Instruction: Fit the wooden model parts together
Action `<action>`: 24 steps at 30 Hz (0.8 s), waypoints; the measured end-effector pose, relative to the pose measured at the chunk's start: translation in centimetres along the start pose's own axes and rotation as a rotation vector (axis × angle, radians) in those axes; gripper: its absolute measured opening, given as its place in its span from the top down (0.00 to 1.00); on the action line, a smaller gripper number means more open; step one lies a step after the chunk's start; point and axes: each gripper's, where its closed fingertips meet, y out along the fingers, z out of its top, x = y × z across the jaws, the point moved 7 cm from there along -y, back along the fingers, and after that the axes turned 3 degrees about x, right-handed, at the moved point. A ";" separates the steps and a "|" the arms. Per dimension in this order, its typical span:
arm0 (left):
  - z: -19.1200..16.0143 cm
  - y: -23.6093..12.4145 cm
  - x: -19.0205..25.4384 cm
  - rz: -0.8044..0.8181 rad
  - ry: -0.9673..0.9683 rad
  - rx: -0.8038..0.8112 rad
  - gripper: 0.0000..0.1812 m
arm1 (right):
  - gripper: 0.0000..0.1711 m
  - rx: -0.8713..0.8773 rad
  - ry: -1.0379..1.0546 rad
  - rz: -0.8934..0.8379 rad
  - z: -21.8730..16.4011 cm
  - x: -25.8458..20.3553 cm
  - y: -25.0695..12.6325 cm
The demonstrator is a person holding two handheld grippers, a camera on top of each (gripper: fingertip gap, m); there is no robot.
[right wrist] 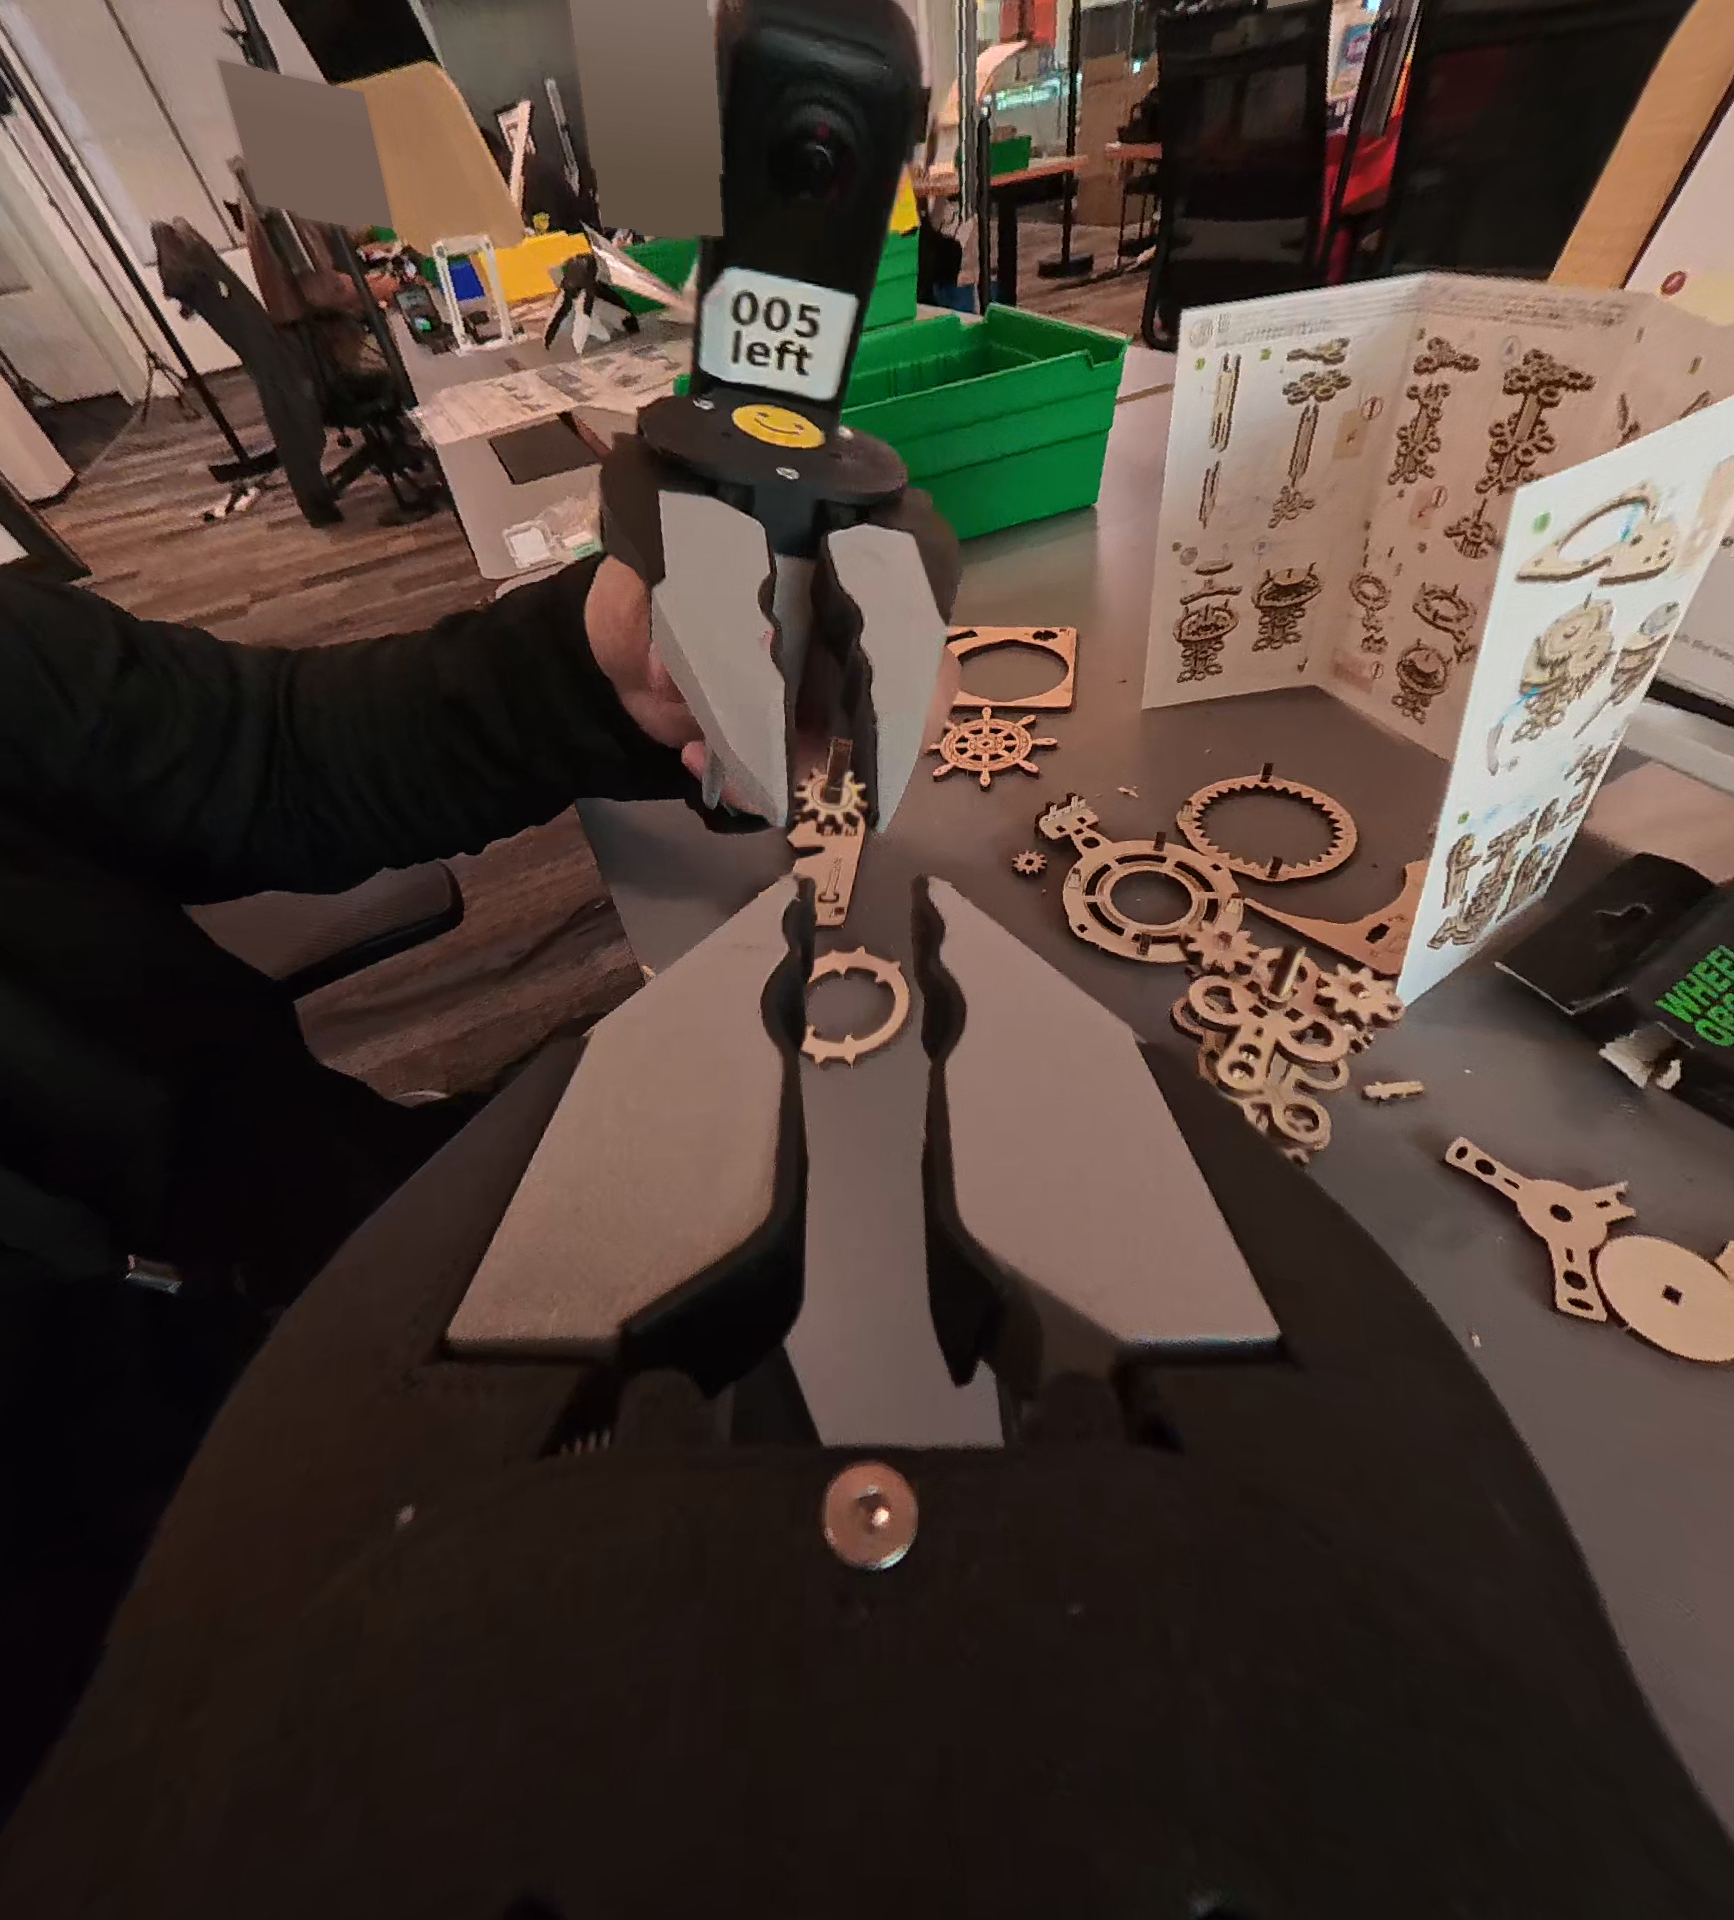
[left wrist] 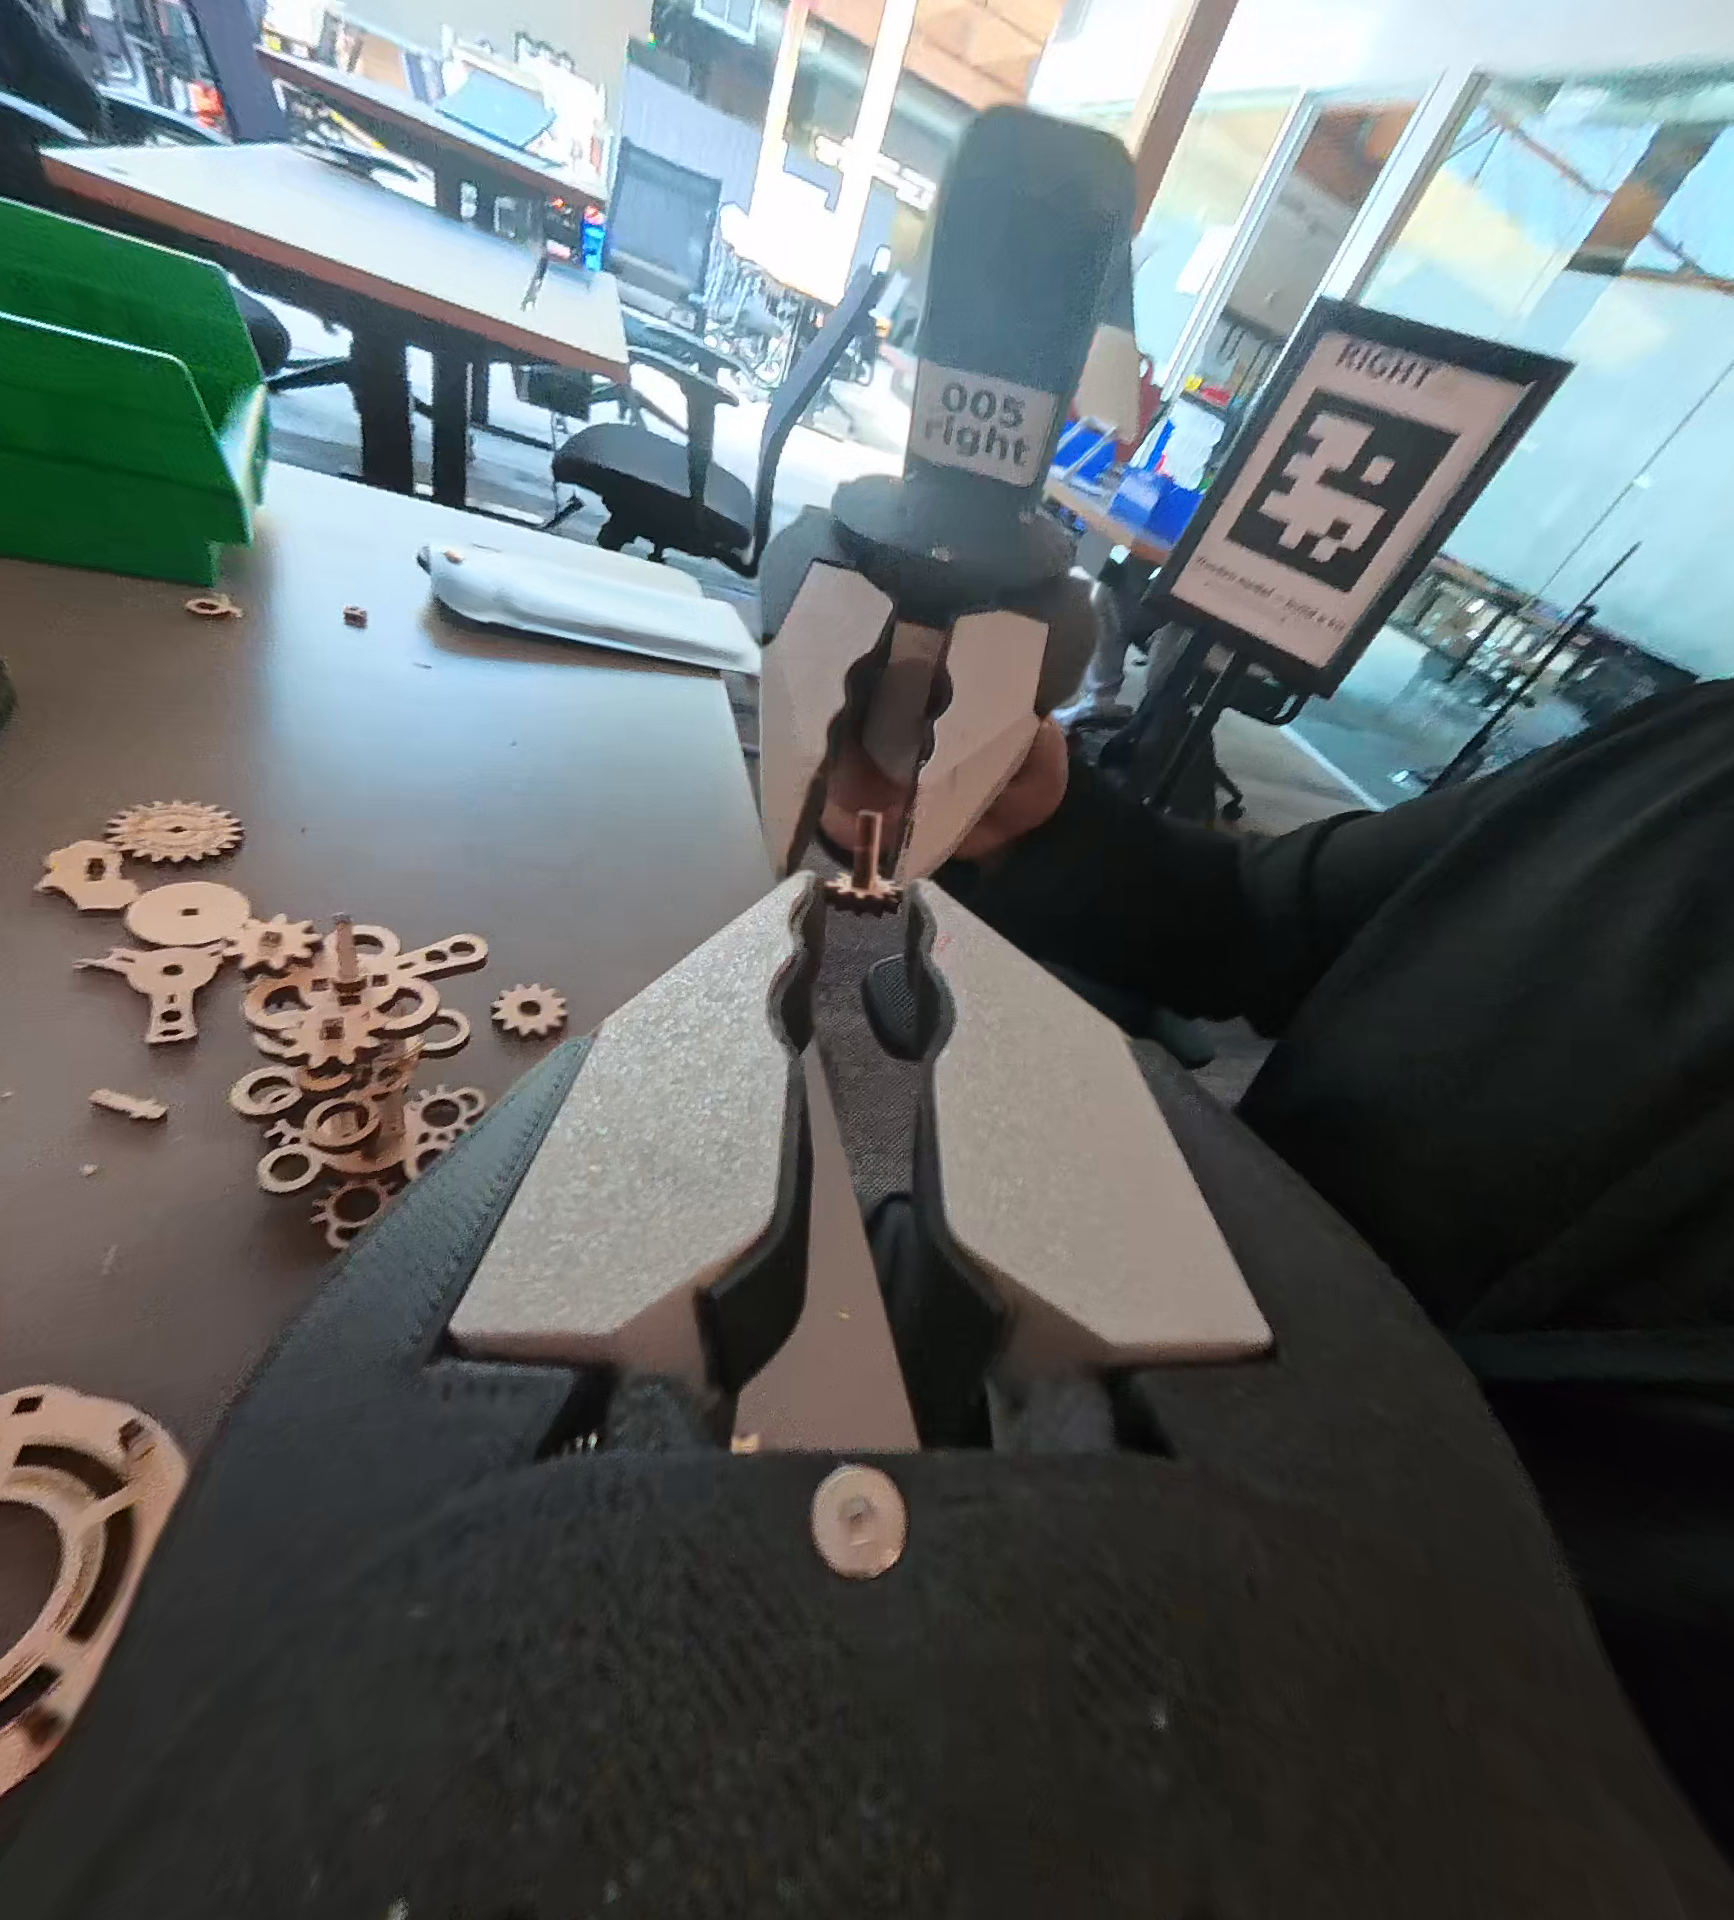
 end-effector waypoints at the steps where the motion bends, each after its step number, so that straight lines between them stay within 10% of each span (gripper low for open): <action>1: 0.1 0.1 0.1 -0.009 -0.009 0.009 0.94 | 0.93 0.008 -0.012 0.000 0.1 -0.2 0.1; 12: 0.5 0.6 1.0 -0.144 -0.108 0.099 0.94 | 0.94 0.056 -0.257 -0.109 1.3 -2.1 -0.7; 24: -0.4 1.0 1.3 -0.082 0.091 0.074 0.94 | 0.99 0.086 -0.075 0.024 1.5 -2.2 -1.0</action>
